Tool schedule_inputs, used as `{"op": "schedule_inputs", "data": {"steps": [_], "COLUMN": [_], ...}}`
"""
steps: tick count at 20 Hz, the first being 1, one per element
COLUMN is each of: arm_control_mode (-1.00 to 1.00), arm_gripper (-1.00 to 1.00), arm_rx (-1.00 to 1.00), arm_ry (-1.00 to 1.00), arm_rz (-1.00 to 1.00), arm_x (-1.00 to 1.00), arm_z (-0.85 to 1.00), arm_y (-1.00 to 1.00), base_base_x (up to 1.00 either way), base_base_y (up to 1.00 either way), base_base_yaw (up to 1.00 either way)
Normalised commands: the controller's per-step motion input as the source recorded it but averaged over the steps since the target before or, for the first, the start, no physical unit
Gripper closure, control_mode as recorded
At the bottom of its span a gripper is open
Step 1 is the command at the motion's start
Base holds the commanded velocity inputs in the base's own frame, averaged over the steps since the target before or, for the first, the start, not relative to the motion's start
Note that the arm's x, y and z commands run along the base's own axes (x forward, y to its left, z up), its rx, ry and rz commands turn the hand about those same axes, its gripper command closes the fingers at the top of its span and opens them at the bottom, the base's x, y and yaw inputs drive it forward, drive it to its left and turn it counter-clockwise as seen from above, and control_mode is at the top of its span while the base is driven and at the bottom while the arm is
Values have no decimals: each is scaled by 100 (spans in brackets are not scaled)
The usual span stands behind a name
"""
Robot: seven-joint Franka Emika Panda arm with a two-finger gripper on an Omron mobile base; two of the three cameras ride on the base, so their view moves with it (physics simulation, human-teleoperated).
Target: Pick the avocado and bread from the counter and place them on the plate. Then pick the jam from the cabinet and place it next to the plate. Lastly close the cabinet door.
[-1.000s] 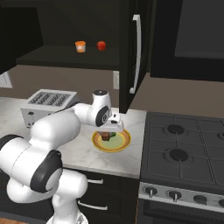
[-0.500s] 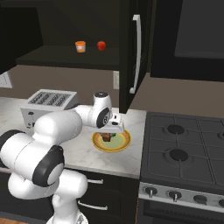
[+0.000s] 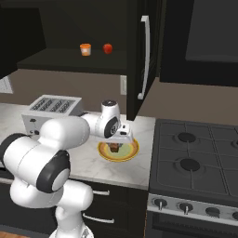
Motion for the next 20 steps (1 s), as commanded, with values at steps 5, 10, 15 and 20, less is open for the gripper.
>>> {"op": "schedule_inputs", "data": {"steps": [5, 10, 15, 20], "arm_control_mode": [-100, -100, -100, -100], "arm_gripper": [-100, -100, -100, -100], "arm_rx": [0, 0, 0, 0], "arm_ry": [0, 0, 1, -8], "arm_rz": [0, 0, 0, 0], "arm_x": [1, 7, 4, -1], "arm_z": [-11, -6, 0, 6], "arm_y": [0, 0, 0, 0], "base_base_x": [0, 0, 0, 0], "base_base_y": [0, 0, 0, 0], "base_base_yaw": [0, 0, 0, 0]}}
